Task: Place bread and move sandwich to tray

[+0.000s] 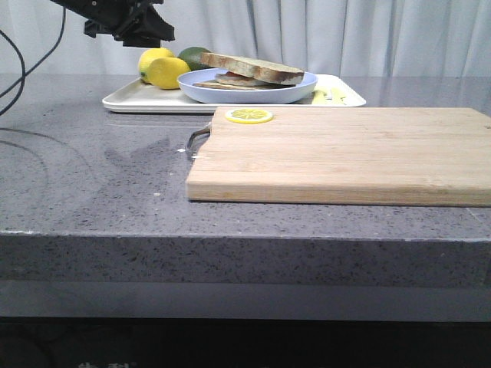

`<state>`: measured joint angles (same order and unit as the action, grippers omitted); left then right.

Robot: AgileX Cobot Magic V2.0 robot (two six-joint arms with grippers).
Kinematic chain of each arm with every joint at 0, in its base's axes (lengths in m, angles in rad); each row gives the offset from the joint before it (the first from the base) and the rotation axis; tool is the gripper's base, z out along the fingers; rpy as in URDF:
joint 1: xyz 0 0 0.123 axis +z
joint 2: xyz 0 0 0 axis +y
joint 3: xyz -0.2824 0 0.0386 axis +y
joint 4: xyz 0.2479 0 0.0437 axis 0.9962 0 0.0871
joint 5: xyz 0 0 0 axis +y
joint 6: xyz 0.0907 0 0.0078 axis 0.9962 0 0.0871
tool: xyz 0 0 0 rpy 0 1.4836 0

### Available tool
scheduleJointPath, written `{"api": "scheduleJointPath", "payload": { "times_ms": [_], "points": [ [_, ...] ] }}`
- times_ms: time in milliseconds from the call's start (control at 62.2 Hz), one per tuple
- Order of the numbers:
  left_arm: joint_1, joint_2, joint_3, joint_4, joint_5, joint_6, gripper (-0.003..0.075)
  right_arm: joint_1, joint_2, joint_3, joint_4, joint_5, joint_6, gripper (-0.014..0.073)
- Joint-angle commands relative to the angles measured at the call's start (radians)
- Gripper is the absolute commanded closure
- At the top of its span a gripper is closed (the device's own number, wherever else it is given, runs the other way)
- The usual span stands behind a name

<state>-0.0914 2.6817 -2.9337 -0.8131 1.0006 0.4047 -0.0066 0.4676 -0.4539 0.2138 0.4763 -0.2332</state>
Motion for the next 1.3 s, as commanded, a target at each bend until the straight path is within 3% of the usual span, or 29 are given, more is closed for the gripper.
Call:
{"api": "scheduleJointPath", "payload": {
  "times_ms": [0,145,611,885,1287],
  "points": [
    [-0.003,-0.100,-0.122,-0.134,-0.018,-0.006,0.0734,0.001,0.011,-0.027,0.005,-0.084,-0.002,0.0703],
    [-0.003,-0.112,-0.122,-0.244,0.013,-0.006,0.0738,0.001,0.011,-0.027,0.005,-0.084,-0.002,0.0703],
    [-0.003,-0.241,-0.122,-0.252,0.223,-0.011,0.0738,0.001,0.011,-0.027,0.005,-0.083,-0.002,0.0703],
    [-0.013,-0.260,-0.122,-0.264,0.278,-0.243,0.0738,0.001,0.011,-0.027,0.005,-0.069,-0.002,0.0703],
    [-0.016,-0.404,-0.122,-0.251,0.278,-0.319,0.0738,0.001,0.011,-0.027,0.005,-0.070,-0.002,0.0703]
  ]
}}
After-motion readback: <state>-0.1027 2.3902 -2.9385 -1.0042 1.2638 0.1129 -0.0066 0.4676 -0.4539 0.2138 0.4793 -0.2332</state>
